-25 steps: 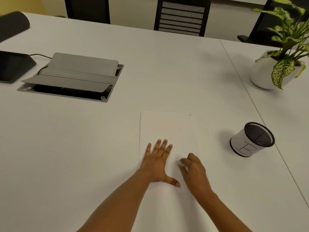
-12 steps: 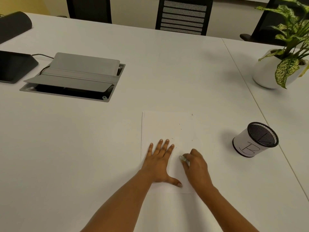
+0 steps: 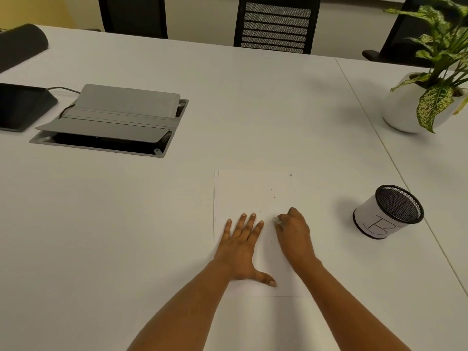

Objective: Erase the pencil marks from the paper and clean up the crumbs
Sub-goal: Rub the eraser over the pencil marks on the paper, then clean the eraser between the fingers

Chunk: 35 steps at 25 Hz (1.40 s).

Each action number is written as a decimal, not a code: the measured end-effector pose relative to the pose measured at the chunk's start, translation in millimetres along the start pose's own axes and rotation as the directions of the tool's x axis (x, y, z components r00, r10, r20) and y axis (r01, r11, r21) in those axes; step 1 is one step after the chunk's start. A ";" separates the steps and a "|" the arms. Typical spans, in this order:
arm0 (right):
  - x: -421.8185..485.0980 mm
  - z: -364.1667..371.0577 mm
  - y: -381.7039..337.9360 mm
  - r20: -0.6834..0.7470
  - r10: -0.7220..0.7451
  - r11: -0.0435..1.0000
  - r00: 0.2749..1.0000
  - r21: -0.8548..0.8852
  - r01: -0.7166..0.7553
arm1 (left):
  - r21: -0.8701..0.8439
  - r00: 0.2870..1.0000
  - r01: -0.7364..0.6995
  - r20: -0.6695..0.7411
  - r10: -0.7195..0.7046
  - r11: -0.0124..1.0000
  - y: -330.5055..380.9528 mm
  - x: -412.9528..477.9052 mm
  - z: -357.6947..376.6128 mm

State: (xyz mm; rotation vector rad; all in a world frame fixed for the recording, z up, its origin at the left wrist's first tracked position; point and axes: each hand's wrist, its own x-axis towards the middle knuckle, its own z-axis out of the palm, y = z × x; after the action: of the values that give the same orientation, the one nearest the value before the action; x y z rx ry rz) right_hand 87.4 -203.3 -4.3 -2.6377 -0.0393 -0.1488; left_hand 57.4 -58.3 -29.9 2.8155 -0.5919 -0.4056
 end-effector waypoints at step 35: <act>-53.1 -60.6 -5.7 0.719 0.155 0.072 0.677 0.676 -0.734 | -0.777 0.983 -0.031 -0.138 -0.121 0.629 35.1 -21.0 -60.3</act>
State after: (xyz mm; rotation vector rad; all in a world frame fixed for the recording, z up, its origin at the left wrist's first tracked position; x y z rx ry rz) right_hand 28.4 -227.4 45.3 -1.1695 0.4534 0.6153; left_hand 45.4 -70.4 40.9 1.9798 -0.2085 -0.3077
